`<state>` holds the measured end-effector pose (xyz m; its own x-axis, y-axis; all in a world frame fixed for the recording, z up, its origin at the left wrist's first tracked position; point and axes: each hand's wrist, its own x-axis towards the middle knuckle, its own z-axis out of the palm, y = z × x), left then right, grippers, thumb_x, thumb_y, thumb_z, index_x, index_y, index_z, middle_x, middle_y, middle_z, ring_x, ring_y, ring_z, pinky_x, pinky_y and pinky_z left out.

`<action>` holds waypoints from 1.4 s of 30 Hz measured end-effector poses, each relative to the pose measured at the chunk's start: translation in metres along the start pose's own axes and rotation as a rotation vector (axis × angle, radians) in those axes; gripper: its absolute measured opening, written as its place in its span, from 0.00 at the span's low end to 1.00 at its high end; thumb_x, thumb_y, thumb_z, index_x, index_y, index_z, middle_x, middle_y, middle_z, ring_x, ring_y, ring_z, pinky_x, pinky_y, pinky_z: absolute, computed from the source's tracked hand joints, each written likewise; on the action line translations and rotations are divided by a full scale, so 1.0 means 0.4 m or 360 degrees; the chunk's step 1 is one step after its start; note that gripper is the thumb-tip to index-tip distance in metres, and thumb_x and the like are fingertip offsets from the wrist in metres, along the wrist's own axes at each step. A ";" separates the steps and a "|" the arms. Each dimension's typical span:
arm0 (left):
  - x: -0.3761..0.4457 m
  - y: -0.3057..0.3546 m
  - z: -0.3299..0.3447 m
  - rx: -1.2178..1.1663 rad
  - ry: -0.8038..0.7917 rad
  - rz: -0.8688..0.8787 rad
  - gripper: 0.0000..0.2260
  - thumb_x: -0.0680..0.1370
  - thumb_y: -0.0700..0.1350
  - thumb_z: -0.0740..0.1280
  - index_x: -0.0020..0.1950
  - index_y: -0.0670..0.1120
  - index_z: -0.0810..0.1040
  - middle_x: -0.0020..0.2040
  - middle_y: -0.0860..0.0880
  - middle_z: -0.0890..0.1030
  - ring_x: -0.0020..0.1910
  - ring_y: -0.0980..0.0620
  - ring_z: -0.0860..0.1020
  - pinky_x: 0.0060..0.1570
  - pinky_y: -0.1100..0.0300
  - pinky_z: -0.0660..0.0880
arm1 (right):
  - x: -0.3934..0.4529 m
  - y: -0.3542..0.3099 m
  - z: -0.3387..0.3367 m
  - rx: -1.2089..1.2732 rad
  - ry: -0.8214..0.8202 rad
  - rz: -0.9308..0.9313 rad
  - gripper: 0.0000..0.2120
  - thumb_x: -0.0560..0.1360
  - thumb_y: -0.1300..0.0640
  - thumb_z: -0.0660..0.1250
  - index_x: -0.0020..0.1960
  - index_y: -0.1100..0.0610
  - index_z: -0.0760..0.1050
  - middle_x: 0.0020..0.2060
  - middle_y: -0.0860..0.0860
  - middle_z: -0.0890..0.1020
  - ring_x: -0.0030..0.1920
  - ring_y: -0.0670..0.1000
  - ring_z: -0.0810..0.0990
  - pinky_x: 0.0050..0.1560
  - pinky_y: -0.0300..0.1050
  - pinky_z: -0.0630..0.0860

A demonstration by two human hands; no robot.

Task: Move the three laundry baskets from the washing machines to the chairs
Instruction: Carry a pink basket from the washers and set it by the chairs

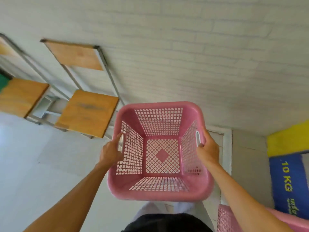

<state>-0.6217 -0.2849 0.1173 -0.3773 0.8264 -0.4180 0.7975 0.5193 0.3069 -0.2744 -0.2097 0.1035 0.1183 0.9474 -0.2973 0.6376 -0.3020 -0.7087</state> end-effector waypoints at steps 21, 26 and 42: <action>-0.376 -0.667 -0.437 -0.0608 0.0572 -0.0988 0.37 0.71 0.40 0.70 0.74 0.66 0.63 0.61 0.45 0.80 0.50 0.45 0.80 0.53 0.49 0.81 | -0.178 -0.777 0.460 -0.0168 -0.0847 -0.1094 0.35 0.79 0.67 0.59 0.81 0.44 0.57 0.72 0.50 0.74 0.55 0.52 0.81 0.51 0.42 0.78; -0.426 -0.816 -0.457 -0.0611 0.0662 -0.1189 0.37 0.72 0.39 0.69 0.75 0.65 0.62 0.60 0.43 0.80 0.45 0.45 0.80 0.47 0.51 0.81 | -0.249 -0.896 0.657 -0.0294 -0.1057 -0.1310 0.34 0.80 0.67 0.57 0.82 0.49 0.53 0.77 0.52 0.67 0.70 0.56 0.73 0.65 0.44 0.71; -0.451 -1.544 -0.531 -0.1127 0.0685 -0.1596 0.44 0.69 0.37 0.69 0.75 0.69 0.56 0.56 0.45 0.81 0.43 0.48 0.81 0.32 0.58 0.80 | -0.571 -1.256 1.431 -0.0753 -0.1380 -0.1473 0.38 0.78 0.70 0.57 0.82 0.46 0.51 0.68 0.56 0.76 0.39 0.52 0.82 0.33 0.42 0.77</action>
<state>-1.1462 -0.7084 0.1846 -0.8858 -0.0520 -0.4612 -0.2887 0.8399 0.4597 -1.0573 -0.3350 0.1613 -0.8958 0.3575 -0.2642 0.4407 0.6364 -0.6331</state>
